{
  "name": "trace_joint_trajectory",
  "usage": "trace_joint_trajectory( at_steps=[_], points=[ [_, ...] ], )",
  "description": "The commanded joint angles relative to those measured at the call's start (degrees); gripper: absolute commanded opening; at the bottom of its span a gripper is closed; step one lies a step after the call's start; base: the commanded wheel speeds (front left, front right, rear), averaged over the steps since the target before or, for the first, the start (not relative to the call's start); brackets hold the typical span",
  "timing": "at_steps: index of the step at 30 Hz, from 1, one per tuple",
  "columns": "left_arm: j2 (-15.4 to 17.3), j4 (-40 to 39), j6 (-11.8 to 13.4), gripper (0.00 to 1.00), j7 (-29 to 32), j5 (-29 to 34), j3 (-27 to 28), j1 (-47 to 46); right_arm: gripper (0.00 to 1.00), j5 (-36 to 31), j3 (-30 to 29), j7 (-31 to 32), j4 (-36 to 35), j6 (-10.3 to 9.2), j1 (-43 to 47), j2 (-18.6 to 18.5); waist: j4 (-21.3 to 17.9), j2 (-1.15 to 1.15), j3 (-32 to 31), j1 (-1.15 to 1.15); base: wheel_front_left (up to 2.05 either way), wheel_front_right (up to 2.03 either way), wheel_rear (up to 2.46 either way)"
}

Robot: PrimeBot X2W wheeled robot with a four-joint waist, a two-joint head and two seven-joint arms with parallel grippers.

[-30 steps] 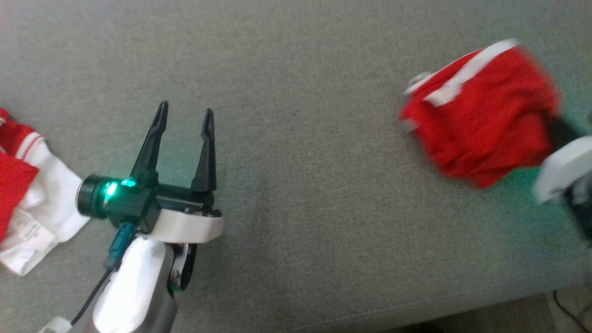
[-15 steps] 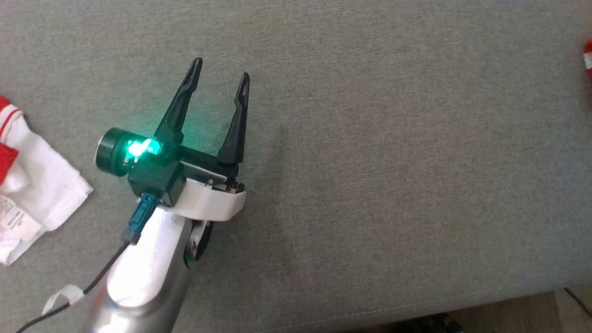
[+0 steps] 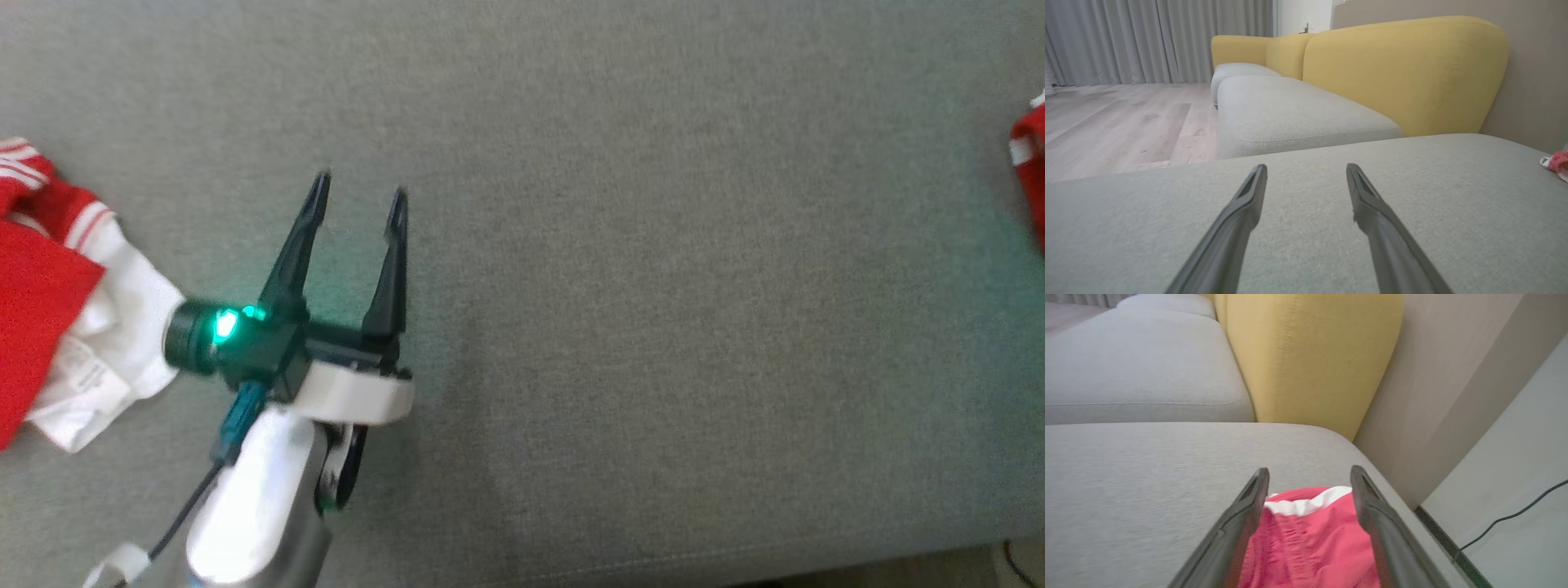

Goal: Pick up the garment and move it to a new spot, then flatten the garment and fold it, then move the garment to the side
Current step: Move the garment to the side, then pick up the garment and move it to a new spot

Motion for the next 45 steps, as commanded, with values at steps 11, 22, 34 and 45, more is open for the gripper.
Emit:
trace_joint_trajectory(
  at_steps=[11, 22, 34, 45],
  points=[
    [3.22, -0.57, 3.79, 1.0, 1.68, -3.2, 6.88, 6.75, 1.0, 3.16, 14.43, -0.86, -19.41, -0.04, 14.26, 12.15, 5.32, 0.0, -9.57, 0.01, 0.0, 0.0, 0.0],
    [5.5, -2.08, 5.18, 1.0, 4.41, -5.62, 9.21, 12.53, 1.0, 6.21, 22.09, -2.86, -21.34, -0.04, 21.31, 14.2, 8.41, 0.0, -15.16, 0.01, 0.0, 0.0, 0.0],
    [5.52, -1.62, 4.53, 1.0, 6.55, -6.34, 6.75, 17.18, 1.0, 9.02, 22.36, -0.49, -26.65, -0.04, 30.53, 14.31, 7.64, 0.0, -21.71, 0.01, 0.0, 0.0, 0.0],
    [5.62, -0.93, 4.48, 1.0, 6.76, -6.88, 5.86, 18.51, 1.0, 9.9, 22.43, 1.73, -30.36, -0.04, 34.15, 14.32, 7.76, 0.0, -23.5, 0.01, 0.0, 0.0, 0.0]
  ],
)
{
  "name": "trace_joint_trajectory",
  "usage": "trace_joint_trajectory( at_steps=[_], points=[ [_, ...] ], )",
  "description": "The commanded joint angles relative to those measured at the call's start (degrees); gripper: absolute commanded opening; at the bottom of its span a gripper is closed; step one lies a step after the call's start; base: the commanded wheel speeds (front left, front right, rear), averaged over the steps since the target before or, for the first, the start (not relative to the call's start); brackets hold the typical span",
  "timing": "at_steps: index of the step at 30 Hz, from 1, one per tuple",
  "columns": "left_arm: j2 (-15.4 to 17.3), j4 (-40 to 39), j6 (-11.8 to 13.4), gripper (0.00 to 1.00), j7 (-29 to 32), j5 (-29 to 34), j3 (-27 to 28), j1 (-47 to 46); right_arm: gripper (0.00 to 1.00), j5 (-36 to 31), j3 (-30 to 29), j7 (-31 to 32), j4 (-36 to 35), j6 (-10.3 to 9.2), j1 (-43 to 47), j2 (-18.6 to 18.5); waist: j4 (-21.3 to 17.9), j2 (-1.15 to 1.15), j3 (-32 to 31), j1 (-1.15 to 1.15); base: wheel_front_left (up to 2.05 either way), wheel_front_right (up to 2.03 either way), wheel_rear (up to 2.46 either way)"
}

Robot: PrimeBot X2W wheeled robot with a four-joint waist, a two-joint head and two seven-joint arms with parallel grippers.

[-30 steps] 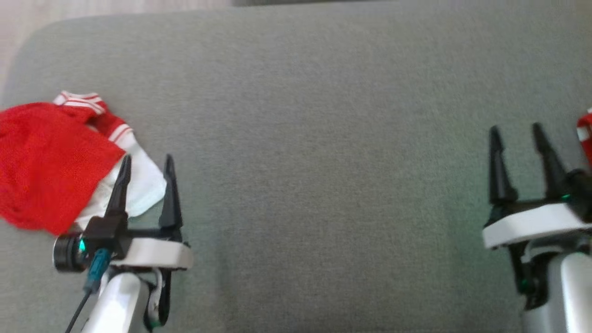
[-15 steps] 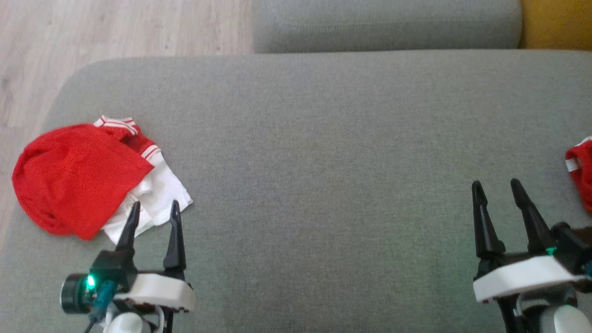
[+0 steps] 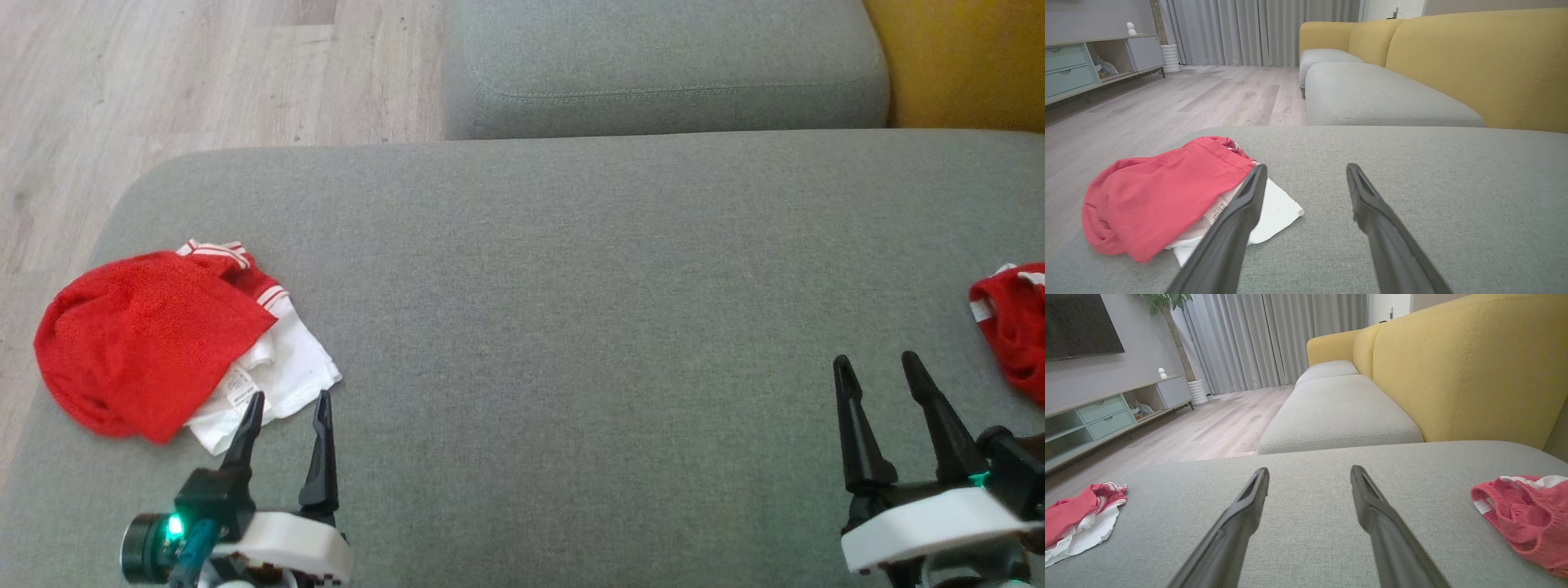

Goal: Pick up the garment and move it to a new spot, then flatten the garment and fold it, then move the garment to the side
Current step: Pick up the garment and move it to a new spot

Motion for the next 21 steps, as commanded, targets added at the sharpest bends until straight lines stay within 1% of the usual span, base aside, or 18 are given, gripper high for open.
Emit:
trace_joint_trajectory(
  at_steps=[1, 13, 17, 21],
  points=[
    [1.37, -1.53, 0.02, 1.0, -0.22, -0.16, 1.51, -2.09, 1.0, 0.12, 1.37, 0.23, -2.45, -0.04, -1.03, -0.35, 0.06, 0.0, 0.01, 0.0, 0.0, 0.0, 0.0],
    [1.61, -0.86, -0.09, 1.0, -1.65, 0.24, 0.74, -3.33, 1.0, -0.08, 1.01, 1.06, -3.05, -0.04, -1.12, -0.35, 0.83, 0.0, 0.81, 0.0, 0.0, 0.0, 0.0],
    [1.48, -0.71, -0.29, 1.0, -2.95, 0.54, 0.55, -4.98, 1.0, -0.79, 0.76, 1.74, -4.11, -0.04, -1.45, -0.35, 2.73, 0.0, 2.11, 0.0, 0.0, 0.0, 0.0],
    [0.73, -0.3, -0.63, 1.0, -4.54, 0.72, 0.4, -7.57, 1.0, -1.7, 0.39, 2.71, -5.78, -0.04, -2.25, -0.35, 6.33, 0.0, 4.17, 0.0, 0.0, 0.0, 0.0]
  ],
)
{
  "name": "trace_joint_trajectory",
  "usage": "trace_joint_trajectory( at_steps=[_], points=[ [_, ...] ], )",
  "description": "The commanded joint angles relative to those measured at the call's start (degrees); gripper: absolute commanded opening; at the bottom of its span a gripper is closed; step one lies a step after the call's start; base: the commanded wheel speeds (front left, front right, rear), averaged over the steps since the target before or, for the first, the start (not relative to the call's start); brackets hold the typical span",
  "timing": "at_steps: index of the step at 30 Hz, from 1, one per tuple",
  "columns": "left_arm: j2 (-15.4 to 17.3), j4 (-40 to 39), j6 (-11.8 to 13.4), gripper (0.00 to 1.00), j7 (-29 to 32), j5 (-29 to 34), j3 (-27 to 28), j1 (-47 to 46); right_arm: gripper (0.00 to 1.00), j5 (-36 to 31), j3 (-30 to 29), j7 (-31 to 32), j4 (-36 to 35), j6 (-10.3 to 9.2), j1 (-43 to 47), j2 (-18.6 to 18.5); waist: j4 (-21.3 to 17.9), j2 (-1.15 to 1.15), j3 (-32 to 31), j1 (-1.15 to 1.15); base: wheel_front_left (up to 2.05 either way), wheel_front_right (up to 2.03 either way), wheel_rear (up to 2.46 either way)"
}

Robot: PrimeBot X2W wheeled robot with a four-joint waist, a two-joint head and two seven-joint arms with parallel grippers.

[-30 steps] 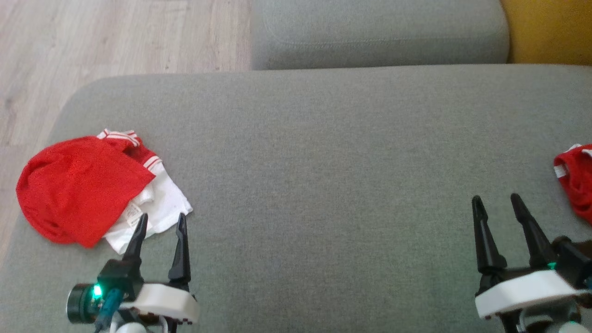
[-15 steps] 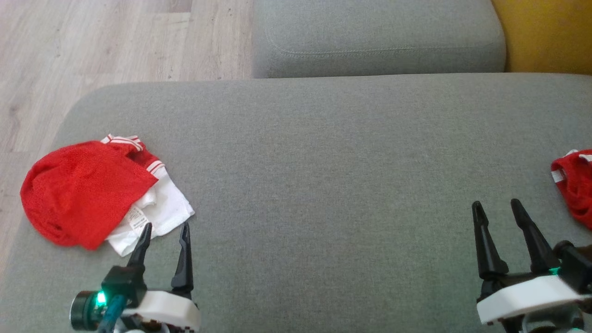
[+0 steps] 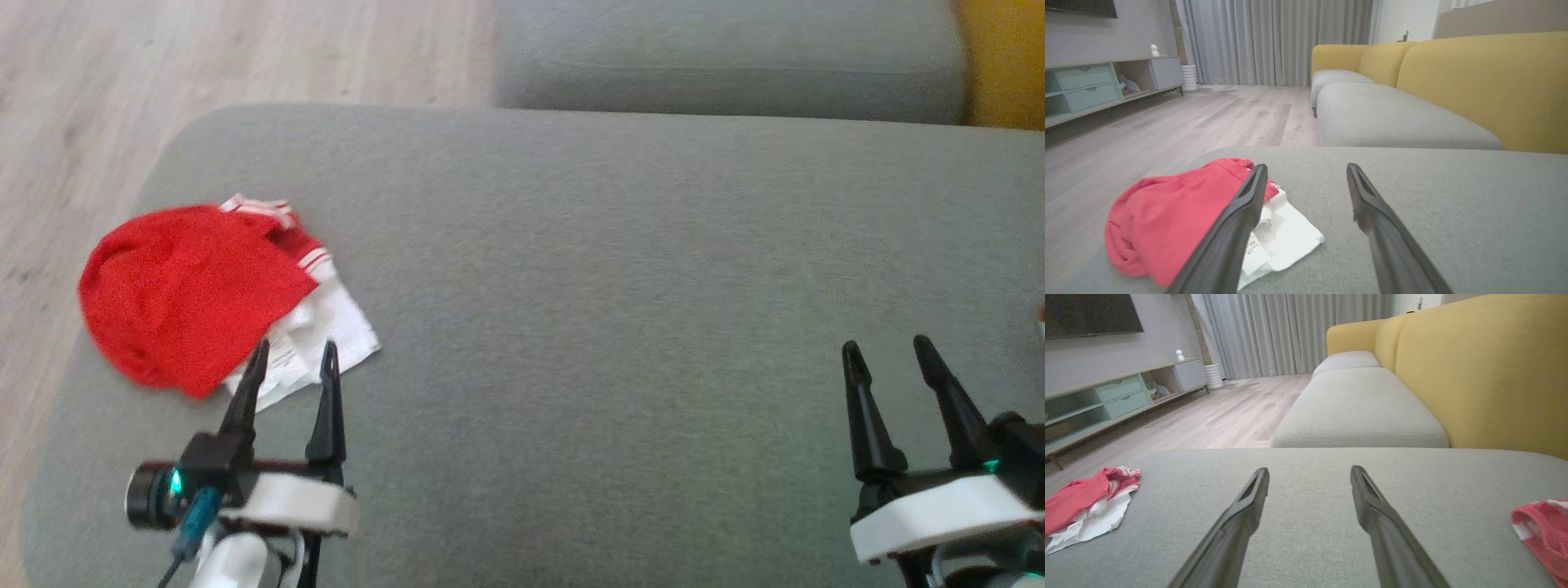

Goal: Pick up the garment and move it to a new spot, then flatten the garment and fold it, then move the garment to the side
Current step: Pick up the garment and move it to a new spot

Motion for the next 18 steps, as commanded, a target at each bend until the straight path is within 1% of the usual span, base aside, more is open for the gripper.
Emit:
trace_joint_trajectory(
  at_steps=[1, 7, 12, 15, 18],
  points=[
    [0.36, -1.13, -0.26, 1.0, -1.08, 0.57, 1.95, -4.06, 1.0, -0.72, 1.01, 0.62, -2.92, -0.04, -2.43, -0.38, 3.12, 0.0, 2.11, 0.0, 0.0, 0.0, 0.0],
    [-1.49, 1.01, -1.51, 1.0, -2.99, 0.09, 3.24, -8.26, 1.0, -2.8, 0.96, 2.75, -6.1, -0.04, -5.1, -0.38, 9.61, 0.0, 5.94, 0.0, 0.0, 0.0, 0.0],
    [-3.03, 2.75, -2.95, 1.0, -3.27, 0.34, 6.33, -11.89, 1.0, -4.88, 1.07, 5.23, -8.86, -0.04, -7.74, -0.38, 13.61, 0.0, 9.6, 0.0, 0.0, 0.0, 0.0],
    [-3.55, 5.47, -4.72, 1.0, -3.28, 0.57, 8.28, -14.63, 1.0, -6.13, 1.36, 7.17, -10.68, -0.04, -9.3, -0.66, 14.97, 0.0, 12.7, 0.0, 0.0, 0.0, 0.0],
    [-3.68, 10.73, -7.25, 1.0, -3.29, 0.48, 9.49, -18.67, 1.0, -6.93, 1.71, 8.97, -12.19, -0.04, -10.76, -1.41, 15.45, 0.0, 15.73, 0.0, 0.0, 0.0, 0.0]
  ],
)
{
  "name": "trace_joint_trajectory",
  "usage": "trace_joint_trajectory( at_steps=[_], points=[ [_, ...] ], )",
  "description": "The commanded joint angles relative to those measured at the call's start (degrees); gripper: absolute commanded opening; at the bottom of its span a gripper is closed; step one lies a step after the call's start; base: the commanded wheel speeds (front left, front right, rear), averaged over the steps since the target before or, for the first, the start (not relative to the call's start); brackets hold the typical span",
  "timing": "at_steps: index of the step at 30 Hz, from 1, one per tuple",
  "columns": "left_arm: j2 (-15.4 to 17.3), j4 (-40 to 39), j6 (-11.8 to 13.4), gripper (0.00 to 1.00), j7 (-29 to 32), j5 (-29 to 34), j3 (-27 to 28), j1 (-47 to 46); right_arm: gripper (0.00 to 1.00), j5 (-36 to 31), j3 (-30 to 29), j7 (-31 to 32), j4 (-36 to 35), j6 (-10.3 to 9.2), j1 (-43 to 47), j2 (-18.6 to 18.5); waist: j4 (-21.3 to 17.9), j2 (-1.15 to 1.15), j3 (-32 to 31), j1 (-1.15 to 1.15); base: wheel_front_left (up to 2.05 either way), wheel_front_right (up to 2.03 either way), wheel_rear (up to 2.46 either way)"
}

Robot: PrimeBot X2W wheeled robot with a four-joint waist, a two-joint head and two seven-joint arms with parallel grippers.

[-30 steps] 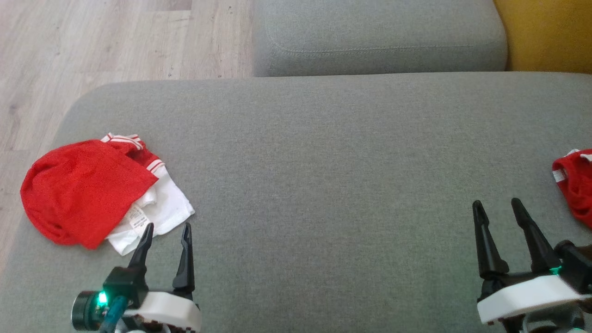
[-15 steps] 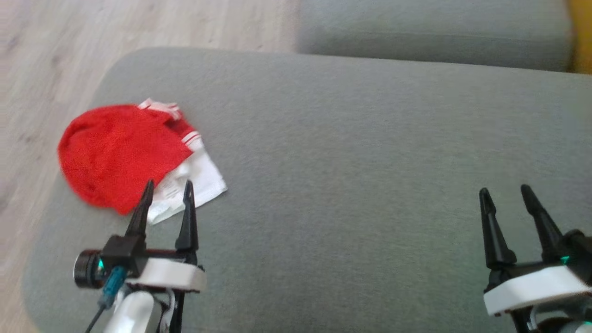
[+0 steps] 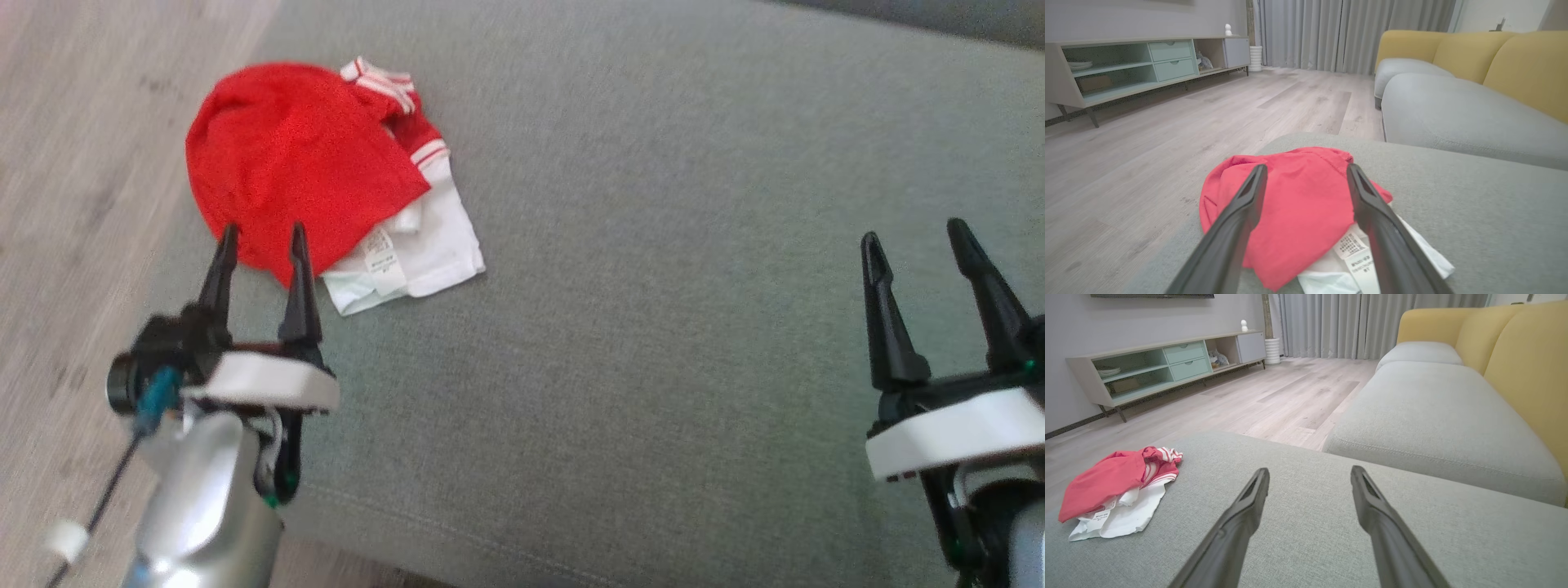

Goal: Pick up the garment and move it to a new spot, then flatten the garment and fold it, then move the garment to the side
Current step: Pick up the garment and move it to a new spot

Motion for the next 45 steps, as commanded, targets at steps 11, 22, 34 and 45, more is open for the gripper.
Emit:
trace_joint_trajectory(
  at_steps=[11, 22, 34, 45],
  points=[
    [1.31, 29.65, -8.37, 1.0, 1.37, -3.85, 0.72, -19.04, 1.0, 0.28, 1.87, 3.87, -4.45, -0.04, -5.7, -2.66, -0.34, 0.0, 10.12, -0.01, 0.0, 0.0, 0.0],
    [3.92, 38.88, -8.69, 0.0, 1.33, -9.51, -5.82, -22.18, 1.0, 0.95, 0.64, 2.54, -2.95, -0.04, -6.1, -1.67, -1.29, 0.0, 7.98, -0.01, 0.0, 0.0, 0.0],
    [10.56, 15.15, -2.6, 0.0, -0.48, -3.64, 1.73, -14.75, 1.0, 1.68, -0.22, -1.65, -0.7, -0.04, -4.63, -0.52, -2.14, 0.0, -1.32, -0.01, 0.0, 0.0, 0.0],
    [10.3, -9.76, 1.06, 0.0, 3.02, -1.08, 1.38, -1.2, 1.0, 3.82, 1.99, -3.93, 1.69, -0.04, -1.49, -0.06, -9.56, 0.0, -7.65, -0.01, 0.0, 0.0, 0.0]
  ],
)
